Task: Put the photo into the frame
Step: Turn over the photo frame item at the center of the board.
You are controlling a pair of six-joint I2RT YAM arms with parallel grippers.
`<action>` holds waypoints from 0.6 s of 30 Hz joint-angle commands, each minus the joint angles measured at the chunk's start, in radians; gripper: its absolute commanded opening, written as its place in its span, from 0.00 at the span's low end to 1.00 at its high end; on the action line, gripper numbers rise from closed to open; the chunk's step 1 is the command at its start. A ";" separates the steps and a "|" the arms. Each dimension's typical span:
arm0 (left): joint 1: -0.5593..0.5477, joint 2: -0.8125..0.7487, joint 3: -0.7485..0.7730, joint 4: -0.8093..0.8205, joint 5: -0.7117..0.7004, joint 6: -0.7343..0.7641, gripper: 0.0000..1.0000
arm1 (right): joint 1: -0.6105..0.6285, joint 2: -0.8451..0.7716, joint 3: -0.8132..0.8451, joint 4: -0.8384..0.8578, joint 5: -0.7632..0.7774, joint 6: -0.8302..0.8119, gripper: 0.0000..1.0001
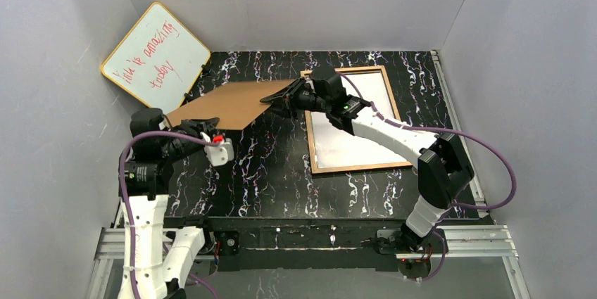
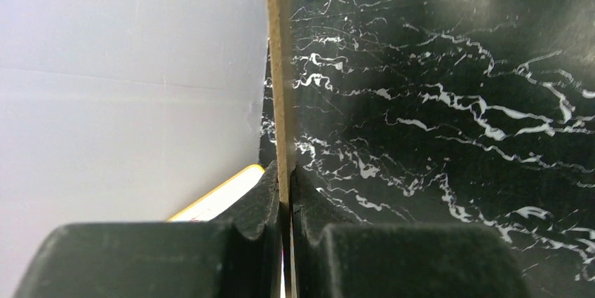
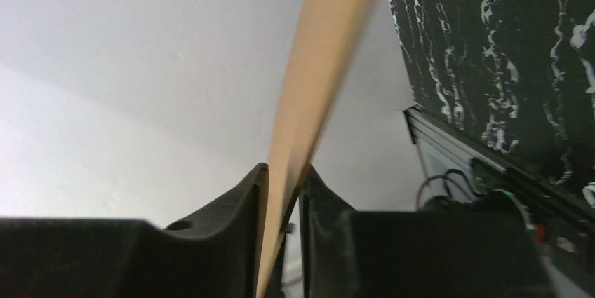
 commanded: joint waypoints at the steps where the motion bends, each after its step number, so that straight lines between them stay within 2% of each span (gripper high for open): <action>1: -0.002 0.099 0.145 -0.034 0.045 -0.104 0.00 | -0.056 -0.113 0.017 0.066 -0.172 -0.212 0.43; 3: -0.003 0.163 0.238 -0.129 0.056 -0.104 0.00 | -0.114 -0.112 0.060 -0.015 -0.269 -0.346 0.59; 6: -0.002 0.252 0.366 -0.228 0.081 -0.139 0.00 | -0.198 -0.122 0.113 -0.070 -0.414 -0.557 0.75; 9: -0.002 0.330 0.483 -0.341 0.110 -0.138 0.00 | -0.276 -0.122 0.217 -0.190 -0.608 -0.820 0.77; 12: -0.002 0.386 0.582 -0.423 0.132 -0.108 0.00 | -0.273 -0.174 0.306 -0.406 -0.574 -1.237 0.79; 14: -0.002 0.422 0.630 -0.484 0.149 -0.079 0.00 | -0.267 -0.245 0.235 -0.374 -0.507 -1.463 0.80; 18: -0.003 0.462 0.699 -0.564 0.180 -0.080 0.00 | -0.263 -0.355 0.093 -0.230 -0.509 -1.709 0.84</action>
